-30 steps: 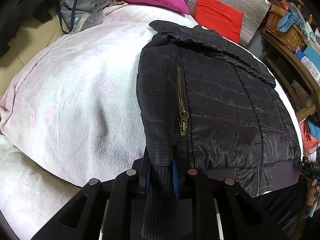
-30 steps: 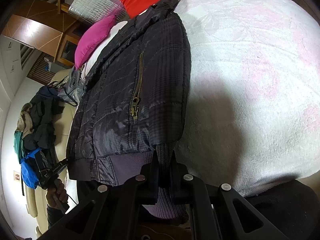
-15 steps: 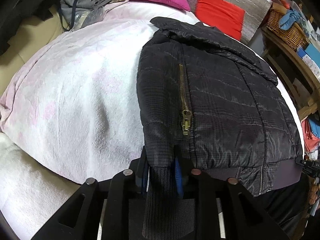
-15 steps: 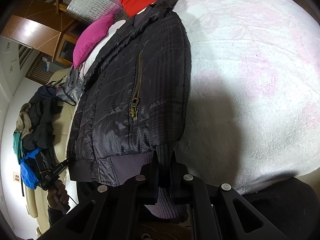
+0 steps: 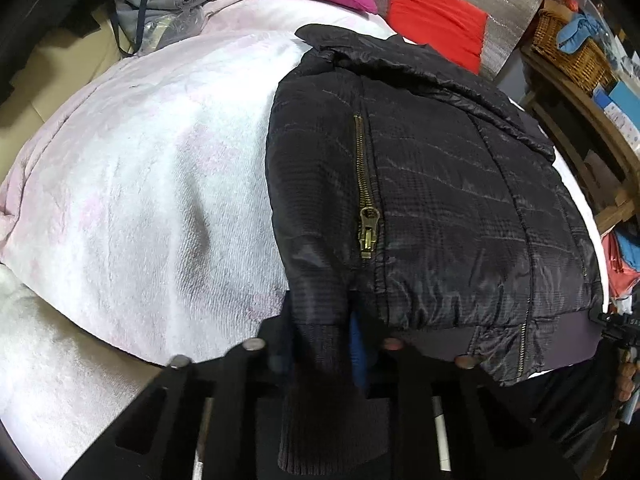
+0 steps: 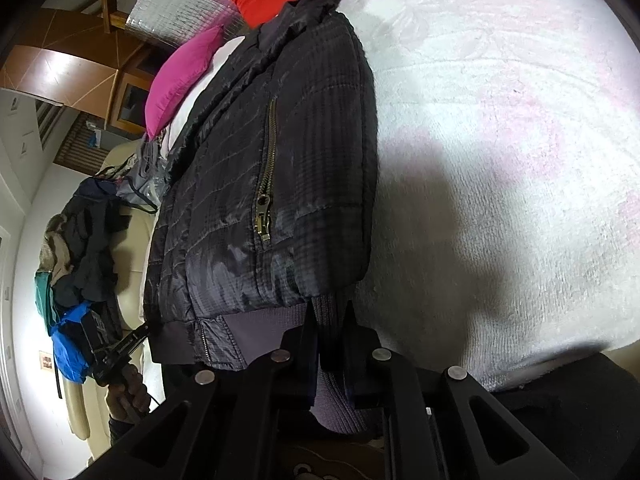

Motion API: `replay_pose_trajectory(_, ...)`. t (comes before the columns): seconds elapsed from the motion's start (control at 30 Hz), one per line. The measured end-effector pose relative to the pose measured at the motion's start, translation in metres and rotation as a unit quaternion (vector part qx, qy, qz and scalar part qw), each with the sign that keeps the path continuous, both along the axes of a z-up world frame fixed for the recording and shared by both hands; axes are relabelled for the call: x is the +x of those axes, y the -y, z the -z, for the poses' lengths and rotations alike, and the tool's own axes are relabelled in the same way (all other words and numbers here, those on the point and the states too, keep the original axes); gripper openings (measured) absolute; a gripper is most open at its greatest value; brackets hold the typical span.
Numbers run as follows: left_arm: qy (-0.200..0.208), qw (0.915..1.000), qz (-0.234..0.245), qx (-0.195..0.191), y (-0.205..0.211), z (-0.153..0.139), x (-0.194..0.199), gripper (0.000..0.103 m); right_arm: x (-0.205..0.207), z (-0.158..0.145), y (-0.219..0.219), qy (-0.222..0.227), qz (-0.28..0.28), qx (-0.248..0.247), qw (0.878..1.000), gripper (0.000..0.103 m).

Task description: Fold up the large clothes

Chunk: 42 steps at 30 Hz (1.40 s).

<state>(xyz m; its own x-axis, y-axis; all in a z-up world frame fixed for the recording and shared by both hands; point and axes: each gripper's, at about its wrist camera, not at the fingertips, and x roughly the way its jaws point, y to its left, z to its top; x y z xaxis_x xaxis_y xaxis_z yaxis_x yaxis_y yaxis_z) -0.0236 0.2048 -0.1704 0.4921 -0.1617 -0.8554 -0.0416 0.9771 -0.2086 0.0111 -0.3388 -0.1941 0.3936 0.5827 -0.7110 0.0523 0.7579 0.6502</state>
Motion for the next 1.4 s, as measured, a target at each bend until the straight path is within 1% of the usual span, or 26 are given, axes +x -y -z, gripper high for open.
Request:
replay_pose_trajectory(0.07,0.008,0.9999,-0.003,-0.012,-0.004,-0.005,-0.002,0.018,-0.001,-0.004,-0.001,0.006,-0.002,-0.002,1.0,0.009)
replay_pose_trajectory(0.2,0.026,0.9982,-0.007,-0.053,-0.016,-0.022,-0.008,0.017,-0.005,-0.023,0.005,0.031,0.001,0.024,0.999,0.008)
replay_pose_trajectory(0.33,0.042,0.9969,-0.006,-0.067,-0.019,-0.038,-0.009,0.017,-0.006,-0.044,0.007,0.057,-0.003,0.037,0.998,0.008)
replay_pose_trajectory(0.5,0.048,0.9954,-0.007,-0.083,-0.023,-0.047,-0.011,0.017,-0.007,-0.057,0.011,0.074,0.003,0.06,0.995,0.008)
replay_pose_trajectory(0.7,0.059,0.995,-0.005,-0.081,-0.024,-0.057,-0.01,0.017,-0.004,-0.075,0.011,0.095,0.0,0.058,0.994,0.008)
replay_pose_trajectory(0.87,0.07,0.9943,-0.002,-0.08,-0.023,-0.068,-0.008,0.017,0.0,-0.083,0.013,0.105,0.003,0.073,0.992,0.008)
replay_pose_trajectory(1.07,0.088,0.9925,0.002,-0.085,-0.025,-0.089,-0.001,0.017,0.003,-0.097,0.021,0.123,0.013,0.085,0.989,0.008)
replay_pose_trajectory(1.4,0.107,0.9896,0.004,-0.095,-0.021,-0.111,0.013,0.017,0.016,-0.115,0.024,0.144,0.023,0.103,0.984,0.008)
